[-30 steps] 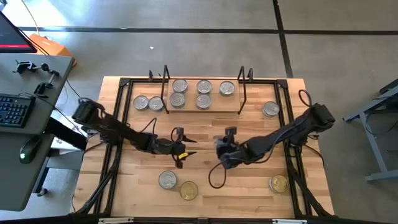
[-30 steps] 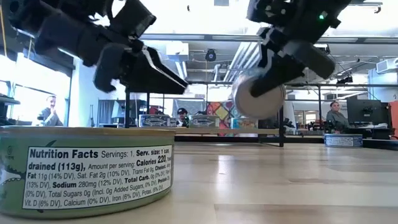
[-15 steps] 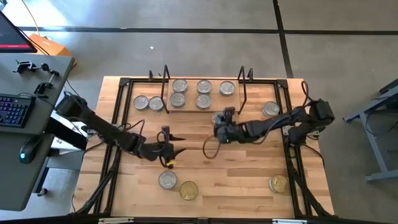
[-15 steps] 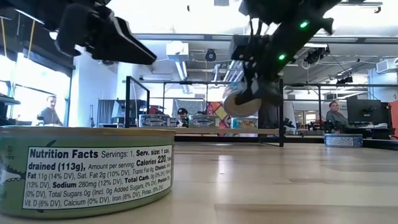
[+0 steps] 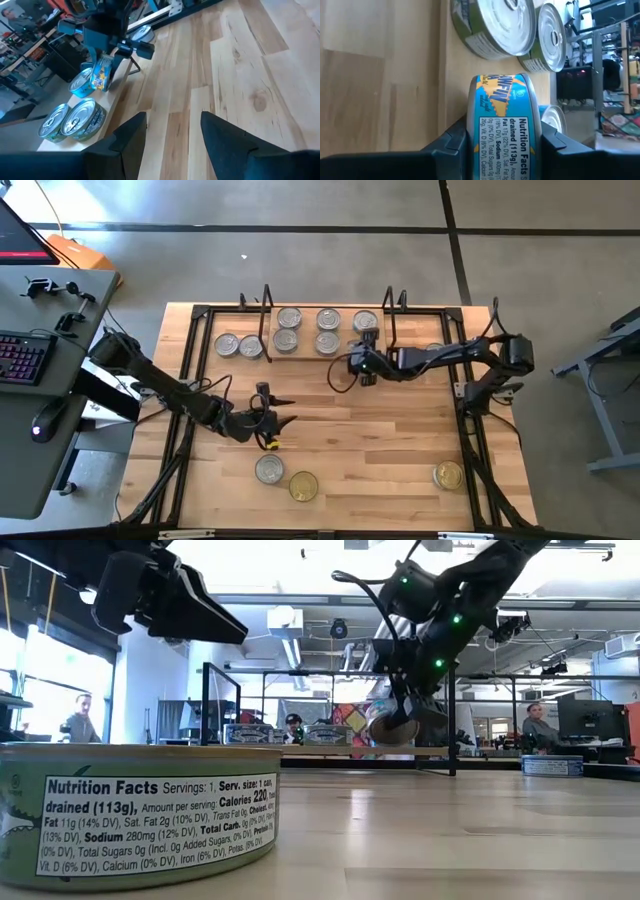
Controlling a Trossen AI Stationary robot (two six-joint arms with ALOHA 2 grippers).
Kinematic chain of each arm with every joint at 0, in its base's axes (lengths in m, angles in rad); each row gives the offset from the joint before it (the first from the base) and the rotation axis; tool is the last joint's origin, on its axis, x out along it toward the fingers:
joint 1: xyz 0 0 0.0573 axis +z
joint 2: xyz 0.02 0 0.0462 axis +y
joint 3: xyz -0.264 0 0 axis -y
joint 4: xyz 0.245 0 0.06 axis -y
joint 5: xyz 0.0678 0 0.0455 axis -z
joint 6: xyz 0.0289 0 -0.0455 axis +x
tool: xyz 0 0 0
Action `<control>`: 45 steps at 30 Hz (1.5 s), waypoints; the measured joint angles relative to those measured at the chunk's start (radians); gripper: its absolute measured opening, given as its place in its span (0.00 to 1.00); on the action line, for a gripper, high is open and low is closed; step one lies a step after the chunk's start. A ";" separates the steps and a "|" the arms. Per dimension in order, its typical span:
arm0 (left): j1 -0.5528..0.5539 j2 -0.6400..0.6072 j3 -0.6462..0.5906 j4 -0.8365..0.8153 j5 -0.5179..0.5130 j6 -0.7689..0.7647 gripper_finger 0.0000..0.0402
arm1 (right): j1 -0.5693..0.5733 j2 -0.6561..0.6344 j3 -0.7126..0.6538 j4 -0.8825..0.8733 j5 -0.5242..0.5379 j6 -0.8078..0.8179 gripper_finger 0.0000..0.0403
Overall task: Stack canned seafood by type on shelf
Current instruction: Put the Green-blue tuna can on the shelf, then move the green tuna can to the top
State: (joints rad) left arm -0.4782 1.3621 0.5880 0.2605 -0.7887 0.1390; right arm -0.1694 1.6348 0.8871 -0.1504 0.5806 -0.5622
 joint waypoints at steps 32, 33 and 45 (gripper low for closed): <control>0.000 0.000 0.000 -0.013 0.000 -0.040 0.45 | 0.036 -0.092 -0.002 -0.035 -0.477 0.562 0.15; 0.000 0.000 -0.001 -0.012 0.000 -0.042 0.45 | 0.066 -0.084 -0.002 -0.007 -0.507 0.584 0.11; -0.002 0.000 -0.002 -0.017 0.001 -0.069 0.45 | 0.493 -0.055 -0.002 -0.052 -0.232 0.902 0.03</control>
State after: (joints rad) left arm -0.4797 1.3621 0.5858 0.2440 -0.7879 0.0701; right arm 0.3233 1.5795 0.8852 -0.2021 0.3484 0.3400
